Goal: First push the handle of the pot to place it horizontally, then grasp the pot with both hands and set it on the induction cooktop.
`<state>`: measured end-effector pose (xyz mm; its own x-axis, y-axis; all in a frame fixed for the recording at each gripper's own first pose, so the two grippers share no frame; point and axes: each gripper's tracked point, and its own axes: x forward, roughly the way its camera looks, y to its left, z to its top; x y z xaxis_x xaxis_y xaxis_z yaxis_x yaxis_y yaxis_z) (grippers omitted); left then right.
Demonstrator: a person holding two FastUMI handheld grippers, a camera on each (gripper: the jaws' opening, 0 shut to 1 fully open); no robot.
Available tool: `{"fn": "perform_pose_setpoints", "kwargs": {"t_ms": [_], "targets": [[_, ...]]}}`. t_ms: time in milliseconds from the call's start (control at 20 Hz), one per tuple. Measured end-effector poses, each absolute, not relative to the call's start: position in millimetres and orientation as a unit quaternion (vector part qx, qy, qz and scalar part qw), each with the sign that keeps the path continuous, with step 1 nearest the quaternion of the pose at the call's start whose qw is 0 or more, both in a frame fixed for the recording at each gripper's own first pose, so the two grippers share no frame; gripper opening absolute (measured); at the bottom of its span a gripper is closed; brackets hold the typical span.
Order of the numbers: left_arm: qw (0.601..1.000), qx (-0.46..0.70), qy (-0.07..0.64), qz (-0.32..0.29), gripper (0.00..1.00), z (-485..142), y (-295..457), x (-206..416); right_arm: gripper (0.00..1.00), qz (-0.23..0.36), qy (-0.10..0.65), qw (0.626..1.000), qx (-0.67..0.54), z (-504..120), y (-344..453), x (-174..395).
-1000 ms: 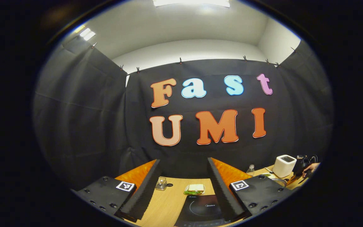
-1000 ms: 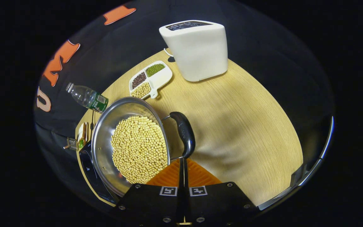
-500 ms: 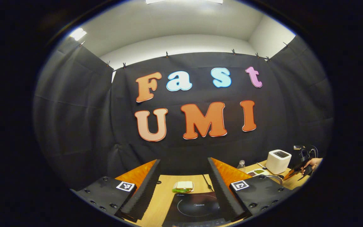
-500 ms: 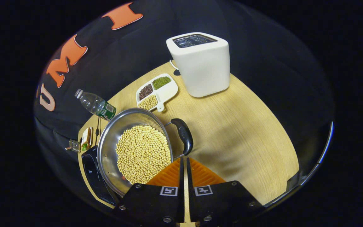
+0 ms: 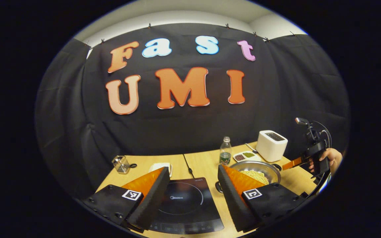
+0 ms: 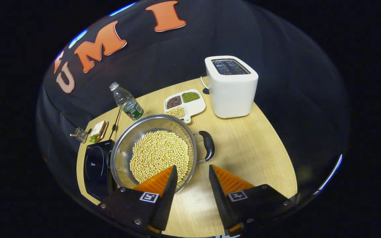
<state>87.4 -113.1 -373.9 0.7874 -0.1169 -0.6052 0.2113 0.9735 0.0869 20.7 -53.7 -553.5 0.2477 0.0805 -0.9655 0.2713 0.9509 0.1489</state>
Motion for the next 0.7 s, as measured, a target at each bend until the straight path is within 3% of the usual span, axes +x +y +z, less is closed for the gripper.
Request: {"fn": "perform_pose_setpoints", "kwargs": {"t_ms": [150, 250, 400, 700], "targets": [[0.925, 0.061, 0.359, -0.103, 0.96, -417.2, -136.7, 87.3, 0.81, -0.049, 0.606, 0.784, 0.126, -557.0, -51.6, 23.1], [0.916, 0.055, 0.382, -0.113, 0.96, -442.6, -149.0, 88.9, 0.87, -0.046, 0.602, 0.789, 0.110, -561.9, -53.2, 25.8], [0.895, 0.050, 0.426, -0.125, 0.93, -485.2, -168.5, 92.8, 0.90, -0.044, 0.601, 0.793, 0.089, -572.0, -58.2, 27.3], [0.849, 0.036, 0.508, -0.143, 0.96, -563.1, -203.2, 87.2, 0.93, -0.048, 0.593, 0.802, 0.054, -591.0, -66.7, 31.2]]}}
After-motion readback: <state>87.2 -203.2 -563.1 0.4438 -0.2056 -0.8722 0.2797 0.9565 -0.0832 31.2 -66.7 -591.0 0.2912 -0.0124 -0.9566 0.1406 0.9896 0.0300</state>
